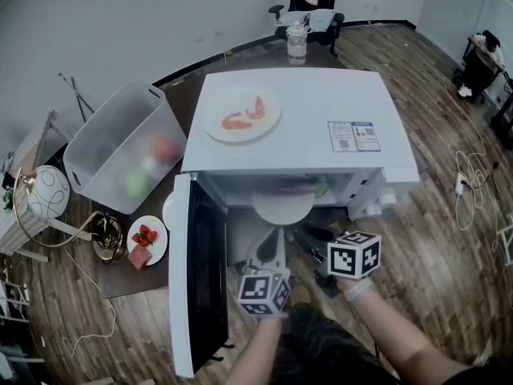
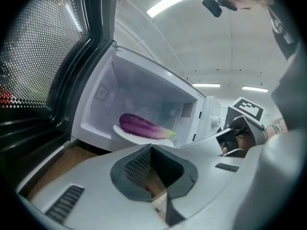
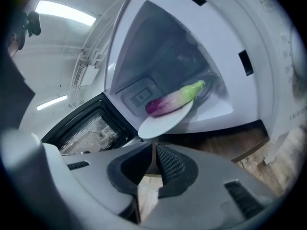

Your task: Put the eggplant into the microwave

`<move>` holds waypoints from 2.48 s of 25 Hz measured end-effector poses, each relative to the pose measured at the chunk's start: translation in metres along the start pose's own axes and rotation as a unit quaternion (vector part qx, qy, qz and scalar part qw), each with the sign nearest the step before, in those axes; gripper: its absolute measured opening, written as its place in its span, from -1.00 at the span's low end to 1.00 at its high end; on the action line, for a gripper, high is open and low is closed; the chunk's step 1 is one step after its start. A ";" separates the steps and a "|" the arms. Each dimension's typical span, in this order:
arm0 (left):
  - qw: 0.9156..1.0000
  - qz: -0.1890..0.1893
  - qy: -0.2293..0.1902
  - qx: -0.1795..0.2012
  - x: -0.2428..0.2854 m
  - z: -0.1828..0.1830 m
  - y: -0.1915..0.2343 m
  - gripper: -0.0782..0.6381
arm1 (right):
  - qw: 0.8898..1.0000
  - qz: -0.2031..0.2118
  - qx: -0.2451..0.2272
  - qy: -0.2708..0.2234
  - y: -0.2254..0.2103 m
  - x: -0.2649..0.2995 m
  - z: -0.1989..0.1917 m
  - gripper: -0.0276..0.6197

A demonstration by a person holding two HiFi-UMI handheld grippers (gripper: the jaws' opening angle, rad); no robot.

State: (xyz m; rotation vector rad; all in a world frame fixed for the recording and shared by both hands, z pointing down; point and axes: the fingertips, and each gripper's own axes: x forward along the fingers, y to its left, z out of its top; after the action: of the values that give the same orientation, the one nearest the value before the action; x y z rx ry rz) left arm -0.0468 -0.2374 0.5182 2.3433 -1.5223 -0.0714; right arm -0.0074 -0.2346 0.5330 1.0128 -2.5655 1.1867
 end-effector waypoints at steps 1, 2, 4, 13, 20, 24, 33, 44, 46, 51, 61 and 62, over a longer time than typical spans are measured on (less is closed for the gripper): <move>1.000 0.000 0.000 0.000 0.000 0.000 0.000 -0.78 | 1.000 -0.001 -0.008 0.004 0.001 0.001 0.000 -0.82; 1.000 0.000 0.000 -0.001 0.000 0.000 0.000 -0.78 | 1.000 -0.001 -0.013 0.007 0.001 0.002 0.000 -0.83; 1.000 0.002 0.000 0.000 0.000 -0.001 0.000 -0.78 | 1.000 0.002 -0.016 0.009 0.003 0.004 0.001 -0.82; 1.000 0.004 0.000 0.000 0.005 0.000 0.001 -0.78 | 0.999 0.005 -0.031 0.021 0.005 0.011 0.008 -0.82; 1.000 0.003 0.001 -0.002 0.010 -0.001 0.002 -0.78 | 0.999 0.009 -0.027 0.022 0.004 0.018 0.013 -0.83; 1.000 0.004 -0.003 -0.004 0.014 0.002 0.005 -0.78 | 0.999 0.011 -0.021 0.021 0.002 0.023 0.017 -0.82; 1.000 0.008 -0.001 -0.008 0.021 0.001 0.009 -0.78 | 1.000 0.013 -0.017 0.022 -0.002 0.030 0.024 -0.83; 1.000 0.013 -0.001 -0.009 0.029 0.004 0.017 -0.78 | 1.000 0.014 -0.007 0.023 -0.007 0.038 0.030 -0.83; 1.000 0.015 -0.001 -0.009 0.030 0.005 0.018 -0.78 | 1.000 0.015 -0.004 0.024 -0.008 0.039 0.031 -0.83; 1.000 0.018 -0.001 -0.011 0.033 0.007 0.021 -0.78 | 1.000 0.017 0.000 0.024 -0.008 0.042 0.033 -0.83; 1.000 0.022 -0.001 -0.015 0.042 0.009 0.027 -0.78 | 0.999 0.022 0.011 0.027 -0.013 0.049 0.037 -0.83; 1.000 0.022 -0.001 -0.016 0.043 0.009 0.027 -0.78 | 0.999 0.021 0.010 0.028 -0.014 0.049 0.037 -0.82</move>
State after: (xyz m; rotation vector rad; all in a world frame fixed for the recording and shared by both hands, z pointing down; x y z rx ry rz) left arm -0.0543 -0.2880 0.5238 2.2840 -1.5625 -0.0865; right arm -0.0308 -0.2937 0.5355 0.9214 -2.5486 1.2351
